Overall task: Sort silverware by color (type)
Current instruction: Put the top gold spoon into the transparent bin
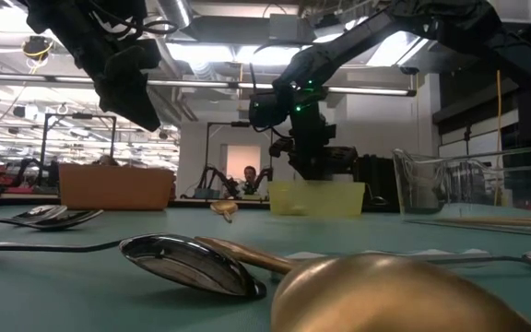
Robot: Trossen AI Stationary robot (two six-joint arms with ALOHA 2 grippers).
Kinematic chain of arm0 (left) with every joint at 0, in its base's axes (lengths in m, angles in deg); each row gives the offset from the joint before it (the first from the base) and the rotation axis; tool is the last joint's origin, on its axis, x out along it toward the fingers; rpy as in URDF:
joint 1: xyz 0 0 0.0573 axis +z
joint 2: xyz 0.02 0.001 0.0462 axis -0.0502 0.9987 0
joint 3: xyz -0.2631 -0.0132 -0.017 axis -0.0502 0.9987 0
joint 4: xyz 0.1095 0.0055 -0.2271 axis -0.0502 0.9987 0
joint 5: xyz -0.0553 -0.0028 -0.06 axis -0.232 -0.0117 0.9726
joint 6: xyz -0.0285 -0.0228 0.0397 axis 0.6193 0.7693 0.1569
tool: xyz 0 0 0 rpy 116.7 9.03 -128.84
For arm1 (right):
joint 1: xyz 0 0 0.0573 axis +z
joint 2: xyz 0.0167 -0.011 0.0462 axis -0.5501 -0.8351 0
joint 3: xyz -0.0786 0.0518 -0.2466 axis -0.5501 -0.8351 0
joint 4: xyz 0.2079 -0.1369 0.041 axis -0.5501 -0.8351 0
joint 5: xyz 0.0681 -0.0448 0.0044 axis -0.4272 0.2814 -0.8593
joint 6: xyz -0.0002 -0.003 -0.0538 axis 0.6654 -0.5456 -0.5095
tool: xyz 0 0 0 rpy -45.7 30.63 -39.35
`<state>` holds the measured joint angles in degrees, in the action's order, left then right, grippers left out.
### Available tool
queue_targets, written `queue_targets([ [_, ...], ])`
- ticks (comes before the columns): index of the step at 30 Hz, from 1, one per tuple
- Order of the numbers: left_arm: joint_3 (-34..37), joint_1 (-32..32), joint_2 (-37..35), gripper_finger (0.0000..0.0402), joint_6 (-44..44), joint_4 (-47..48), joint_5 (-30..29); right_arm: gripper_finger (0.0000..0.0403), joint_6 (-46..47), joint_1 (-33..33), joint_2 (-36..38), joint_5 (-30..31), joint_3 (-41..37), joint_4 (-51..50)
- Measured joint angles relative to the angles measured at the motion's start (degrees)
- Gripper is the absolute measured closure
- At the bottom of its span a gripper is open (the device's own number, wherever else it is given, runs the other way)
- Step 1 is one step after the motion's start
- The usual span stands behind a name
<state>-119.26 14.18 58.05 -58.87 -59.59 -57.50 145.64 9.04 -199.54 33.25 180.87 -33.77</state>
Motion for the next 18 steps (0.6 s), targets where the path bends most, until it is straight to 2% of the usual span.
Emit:
queue_targets([
  [11,0.0,0.0,0.0,0.0292,0.0,0.0,0.0,0.0324,-0.2,0.0,0.0,1.6,3.5,-0.5],
  [18,0.0,0.0,0.0,0.0292,0.0,0.0,0.0,0.0324,-5.8,0.0,0.1,3.8,9.1,-7.8],
])
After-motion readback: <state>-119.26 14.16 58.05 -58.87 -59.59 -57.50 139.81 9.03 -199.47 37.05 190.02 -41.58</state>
